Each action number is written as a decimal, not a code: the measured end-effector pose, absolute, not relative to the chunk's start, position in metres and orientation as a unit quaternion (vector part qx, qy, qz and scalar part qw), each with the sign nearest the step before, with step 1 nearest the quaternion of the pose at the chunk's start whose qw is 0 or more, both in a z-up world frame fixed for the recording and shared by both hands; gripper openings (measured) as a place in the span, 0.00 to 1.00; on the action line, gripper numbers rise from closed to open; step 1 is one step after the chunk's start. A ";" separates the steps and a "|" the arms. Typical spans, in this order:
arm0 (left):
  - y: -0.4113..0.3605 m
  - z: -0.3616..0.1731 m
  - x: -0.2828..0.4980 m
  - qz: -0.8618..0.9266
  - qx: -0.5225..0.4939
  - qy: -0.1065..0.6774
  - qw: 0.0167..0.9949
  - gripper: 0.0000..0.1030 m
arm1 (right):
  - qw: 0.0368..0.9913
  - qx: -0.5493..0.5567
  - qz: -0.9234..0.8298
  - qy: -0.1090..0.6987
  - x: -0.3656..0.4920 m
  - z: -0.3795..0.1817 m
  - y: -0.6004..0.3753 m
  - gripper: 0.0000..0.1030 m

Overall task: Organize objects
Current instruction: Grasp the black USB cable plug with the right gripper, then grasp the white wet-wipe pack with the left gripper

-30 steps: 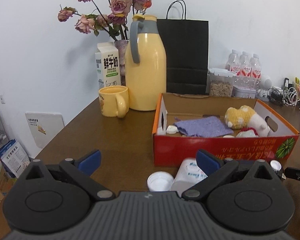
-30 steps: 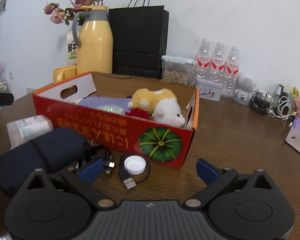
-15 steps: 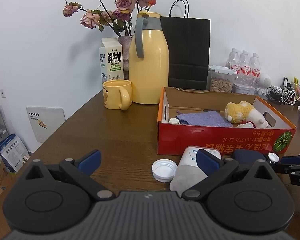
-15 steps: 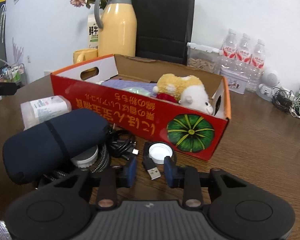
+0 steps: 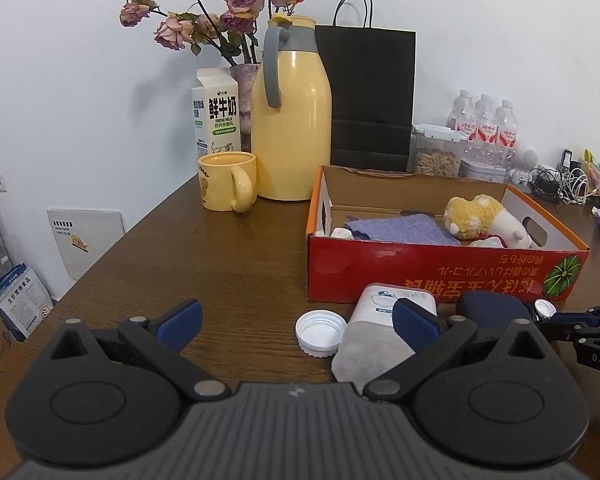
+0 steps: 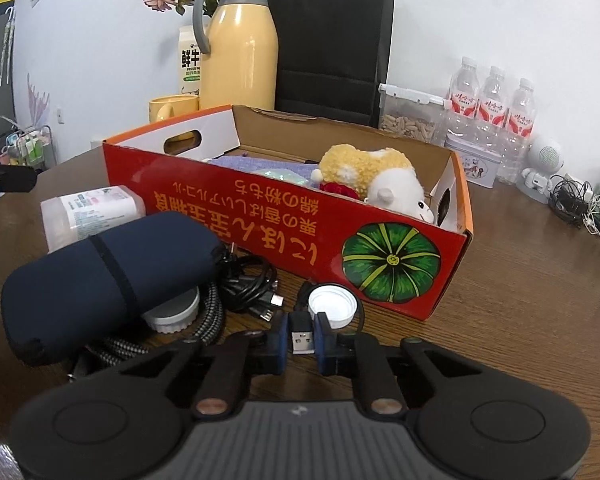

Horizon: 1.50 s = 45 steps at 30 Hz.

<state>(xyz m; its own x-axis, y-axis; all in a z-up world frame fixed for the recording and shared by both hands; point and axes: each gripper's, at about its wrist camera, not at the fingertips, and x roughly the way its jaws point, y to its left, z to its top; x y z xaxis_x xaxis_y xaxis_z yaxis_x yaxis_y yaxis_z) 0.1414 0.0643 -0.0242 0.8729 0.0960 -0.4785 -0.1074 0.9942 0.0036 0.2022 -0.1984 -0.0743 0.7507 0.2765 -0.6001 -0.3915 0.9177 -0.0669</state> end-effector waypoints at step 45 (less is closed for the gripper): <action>0.032 -0.055 0.210 -0.058 -0.014 0.345 0.937 0.66 | 0.960 -0.071 0.157 0.222 0.168 -0.061 -0.207 0.12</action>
